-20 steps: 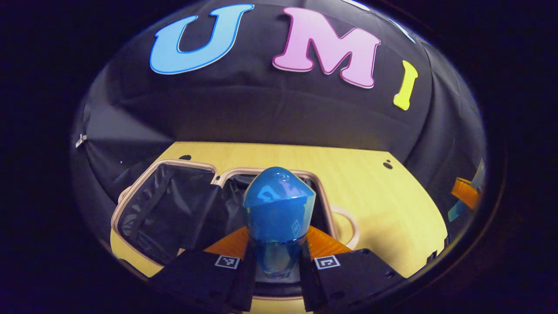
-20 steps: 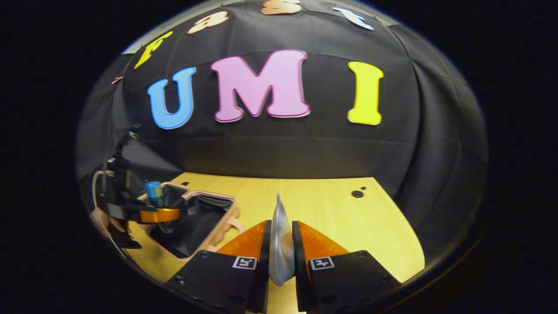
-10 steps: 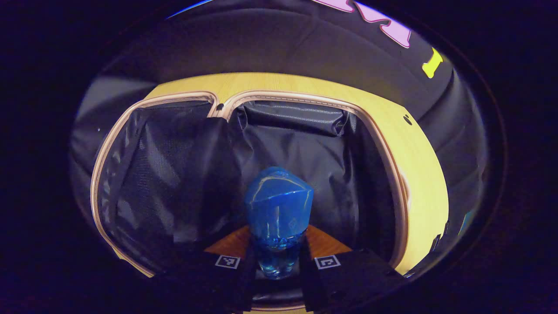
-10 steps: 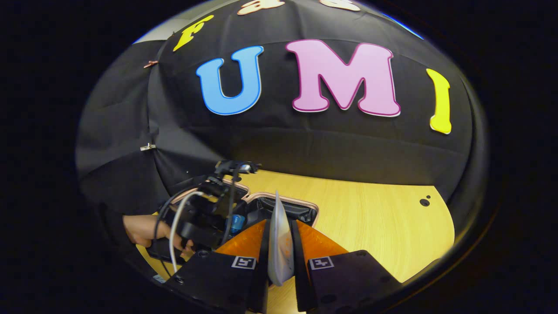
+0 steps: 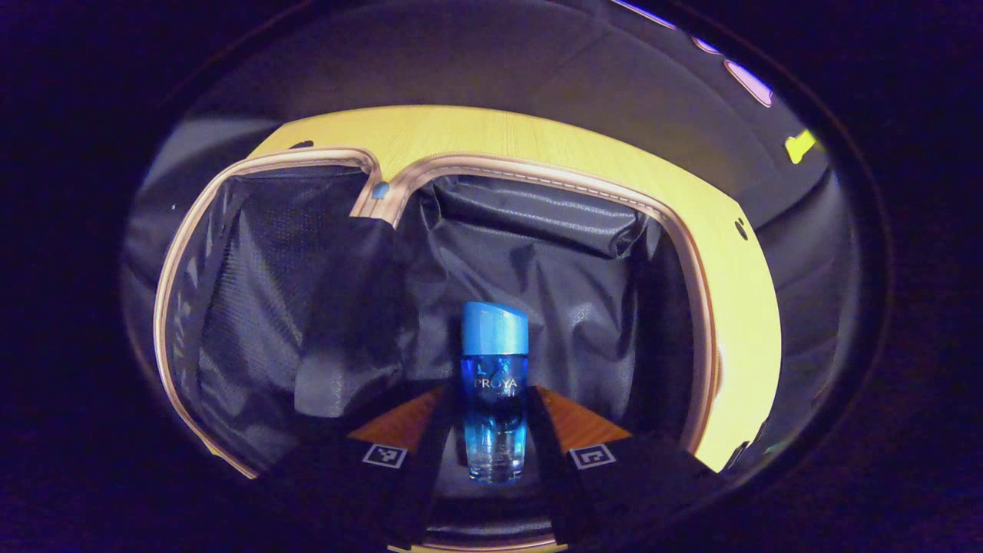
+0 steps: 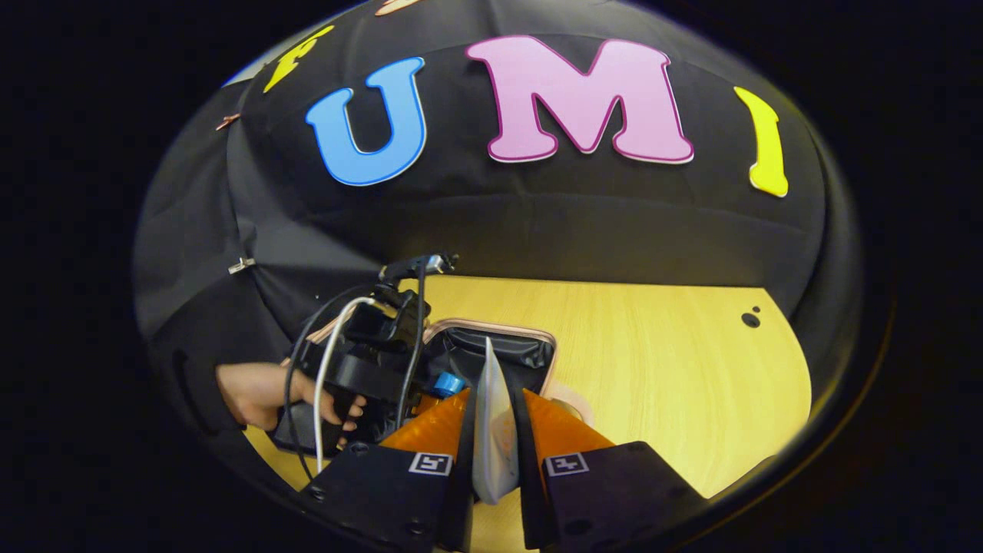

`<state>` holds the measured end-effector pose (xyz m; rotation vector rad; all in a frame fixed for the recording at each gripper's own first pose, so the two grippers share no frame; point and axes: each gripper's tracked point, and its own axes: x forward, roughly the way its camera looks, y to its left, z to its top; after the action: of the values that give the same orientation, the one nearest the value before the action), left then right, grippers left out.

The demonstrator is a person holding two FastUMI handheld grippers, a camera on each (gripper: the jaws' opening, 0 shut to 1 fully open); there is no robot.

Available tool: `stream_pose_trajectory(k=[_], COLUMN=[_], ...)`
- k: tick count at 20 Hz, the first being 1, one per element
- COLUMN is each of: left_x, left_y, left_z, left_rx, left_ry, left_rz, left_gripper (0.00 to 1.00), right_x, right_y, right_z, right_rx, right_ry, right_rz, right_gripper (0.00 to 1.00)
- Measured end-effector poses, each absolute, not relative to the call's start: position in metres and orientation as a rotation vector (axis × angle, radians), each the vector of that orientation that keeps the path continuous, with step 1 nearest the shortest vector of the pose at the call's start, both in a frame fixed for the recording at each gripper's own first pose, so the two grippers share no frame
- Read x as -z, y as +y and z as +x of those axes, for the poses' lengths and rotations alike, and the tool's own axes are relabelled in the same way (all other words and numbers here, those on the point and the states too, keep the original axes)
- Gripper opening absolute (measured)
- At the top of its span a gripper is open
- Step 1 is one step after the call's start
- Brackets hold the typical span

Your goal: First open the suitcase, pack the skin care products into it, and then close the suitcase.

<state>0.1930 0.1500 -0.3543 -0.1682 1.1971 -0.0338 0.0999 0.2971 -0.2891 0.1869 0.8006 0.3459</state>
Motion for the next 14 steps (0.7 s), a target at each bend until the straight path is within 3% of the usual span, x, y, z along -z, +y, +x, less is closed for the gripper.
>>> stream_pose_trajectory(k=[2,4,5,10,11,12,13,14], left_x=[0.309,0.261,0.248,0.235,0.238,0.240,0.239,0.238], left_y=[0.171,0.201,0.215,0.268,0.264,0.261,0.259,0.258], left_z=[0.197,0.187,0.173,0.089,0.073,0.061,0.050,0.041], left_rx=[-0.009,-0.054,-0.061,-0.135,-0.134,-0.135,-0.142,-0.149], left_ry=[1.034,0.861,0.816,0.809,0.831,0.843,0.848,0.847], left_rz=[-0.155,-0.131,-0.137,-0.192,-0.245,-0.289,-0.317,-0.329], left_gripper=[0.62,0.78,0.95,0.95,0.91,0.96,0.96,0.96], right_x=[0.308,0.336,0.357,0.431,0.442,0.452,0.459,0.463], right_y=[0.310,0.326,0.334,0.370,0.368,0.366,0.364,0.362], right_z=[0.106,0.109,0.108,0.102,0.100,0.099,0.097,0.096], right_rx=[-0.356,-0.350,-0.335,-0.279,-0.256,-0.230,-0.208,-0.187], right_ry=[0.873,0.960,1.022,1.237,1.259,1.284,1.298,1.314], right_rz=[0.197,0.234,0.251,0.282,0.240,0.205,0.175,0.155], right_gripper=[0.29,0.29,0.29,0.29,0.29,0.29,0.20,0.21])
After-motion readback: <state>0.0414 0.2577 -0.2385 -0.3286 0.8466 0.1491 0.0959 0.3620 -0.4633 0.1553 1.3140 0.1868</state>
